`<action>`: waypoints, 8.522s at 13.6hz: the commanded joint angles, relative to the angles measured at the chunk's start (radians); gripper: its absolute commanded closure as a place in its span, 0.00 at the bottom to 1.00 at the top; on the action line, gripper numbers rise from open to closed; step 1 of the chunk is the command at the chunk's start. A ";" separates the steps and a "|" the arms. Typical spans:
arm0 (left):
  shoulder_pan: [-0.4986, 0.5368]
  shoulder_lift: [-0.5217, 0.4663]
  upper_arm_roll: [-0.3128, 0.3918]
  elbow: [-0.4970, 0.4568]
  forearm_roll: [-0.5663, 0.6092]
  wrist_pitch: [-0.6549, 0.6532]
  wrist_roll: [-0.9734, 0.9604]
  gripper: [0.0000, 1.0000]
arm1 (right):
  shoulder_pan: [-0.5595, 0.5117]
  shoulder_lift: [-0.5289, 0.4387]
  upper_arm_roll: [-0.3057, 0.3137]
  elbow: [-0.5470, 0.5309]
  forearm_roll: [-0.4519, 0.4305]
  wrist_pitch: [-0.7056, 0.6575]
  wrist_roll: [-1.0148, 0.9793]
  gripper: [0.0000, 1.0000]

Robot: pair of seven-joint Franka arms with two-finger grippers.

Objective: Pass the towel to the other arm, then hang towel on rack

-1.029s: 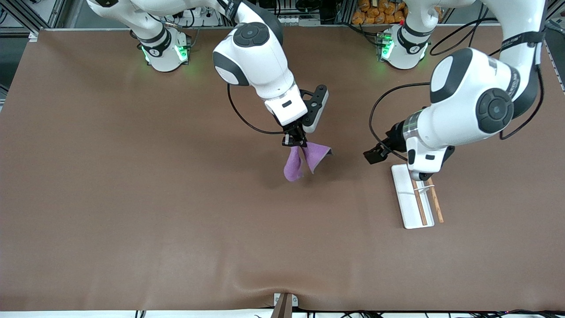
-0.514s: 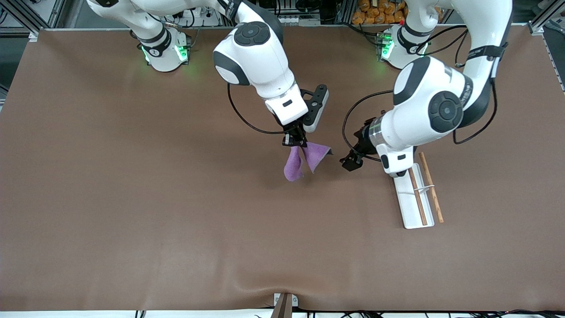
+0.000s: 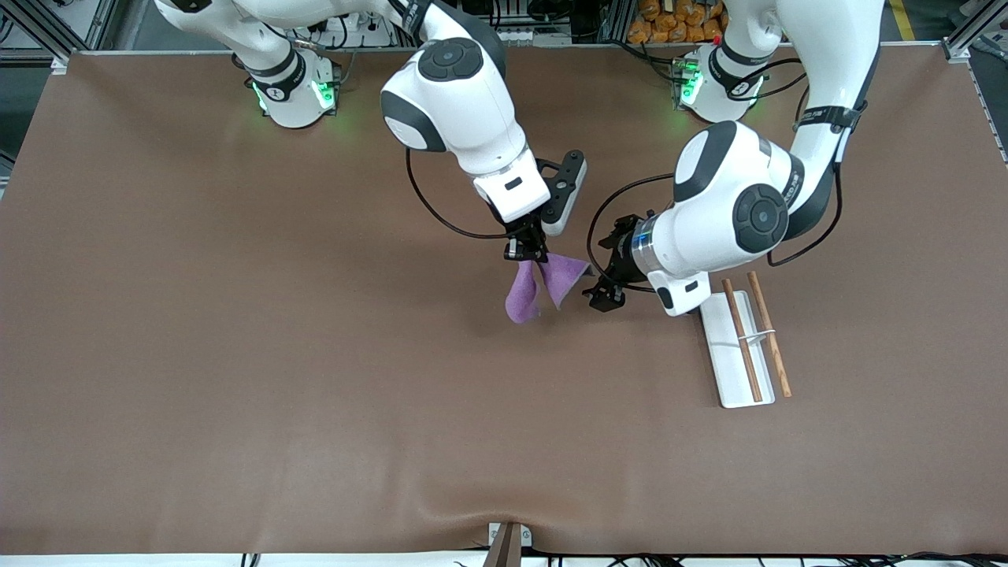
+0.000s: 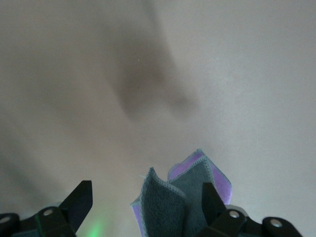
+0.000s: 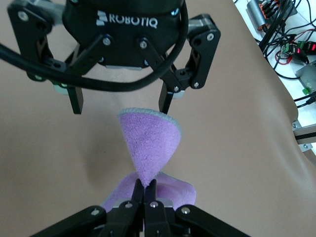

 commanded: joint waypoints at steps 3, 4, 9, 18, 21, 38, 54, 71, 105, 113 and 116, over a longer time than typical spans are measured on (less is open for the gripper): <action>-0.006 0.006 0.003 -0.020 -0.077 0.019 -0.013 0.25 | 0.016 0.014 -0.007 0.028 -0.023 -0.003 0.002 1.00; -0.004 0.006 0.003 -0.018 -0.086 0.019 -0.013 0.36 | 0.016 0.014 -0.007 0.028 -0.023 -0.003 0.002 1.00; 0.003 0.012 0.003 -0.007 -0.091 0.019 0.003 1.00 | 0.017 0.014 -0.007 0.028 -0.023 -0.003 0.002 1.00; 0.062 -0.032 0.014 0.085 -0.075 -0.037 0.176 1.00 | 0.016 0.007 -0.006 0.028 -0.020 -0.006 0.014 0.22; 0.098 -0.043 0.017 0.131 -0.042 -0.141 0.305 1.00 | 0.005 -0.002 -0.006 0.024 -0.020 -0.015 0.008 0.00; 0.257 -0.034 0.017 0.137 0.109 -0.232 0.870 1.00 | -0.559 -0.179 0.008 0.005 0.095 -0.350 0.014 0.00; 0.407 0.000 0.017 0.131 0.235 -0.221 1.474 1.00 | -0.428 -0.513 -0.501 -0.037 0.253 -0.855 0.227 0.00; 0.585 0.063 0.017 0.128 0.227 -0.217 1.723 1.00 | -0.443 -0.541 -0.526 -0.022 0.316 -0.928 0.347 0.00; 0.310 -0.449 0.117 0.042 0.396 -0.382 1.505 0.00 | -0.448 -0.538 -0.529 -0.003 0.274 -0.958 0.324 0.00; 0.293 -0.506 0.149 0.007 0.393 -0.459 1.432 0.00 | -0.449 -0.538 -0.529 -0.003 0.274 -0.960 0.326 0.00; 0.292 -0.503 0.149 0.017 0.394 -0.462 1.413 0.00 | -0.449 -0.538 -0.529 -0.003 0.274 -0.960 0.326 0.00</action>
